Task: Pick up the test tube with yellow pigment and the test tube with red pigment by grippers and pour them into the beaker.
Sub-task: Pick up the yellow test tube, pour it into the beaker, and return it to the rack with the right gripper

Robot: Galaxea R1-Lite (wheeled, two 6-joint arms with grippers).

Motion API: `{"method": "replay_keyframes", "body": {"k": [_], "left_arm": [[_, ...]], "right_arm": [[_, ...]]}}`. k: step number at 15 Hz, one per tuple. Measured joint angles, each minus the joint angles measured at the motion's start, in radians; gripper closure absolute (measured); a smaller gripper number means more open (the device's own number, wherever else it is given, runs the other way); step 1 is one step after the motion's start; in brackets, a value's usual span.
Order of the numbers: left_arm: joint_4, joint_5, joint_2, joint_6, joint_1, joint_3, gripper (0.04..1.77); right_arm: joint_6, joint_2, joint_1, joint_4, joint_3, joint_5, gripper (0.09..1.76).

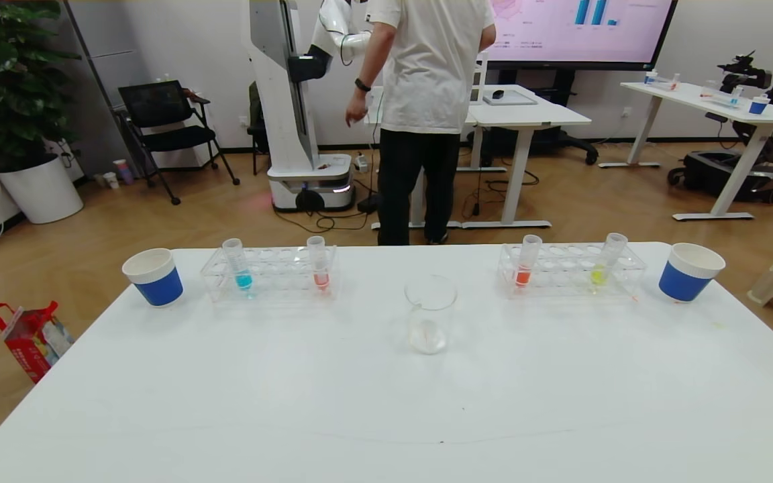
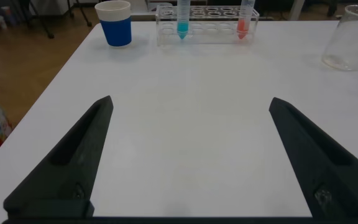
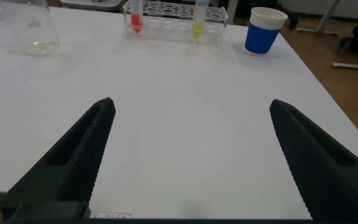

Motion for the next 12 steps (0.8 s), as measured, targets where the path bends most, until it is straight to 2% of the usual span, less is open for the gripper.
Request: {"method": "replay_keyframes", "body": {"k": [12], "left_arm": [[0.000, 0.000, 0.000, 0.000, 0.000, 0.000, 0.06]], "right_arm": [[0.000, 0.000, 0.000, 0.000, 0.000, -0.001, 0.11]]}}
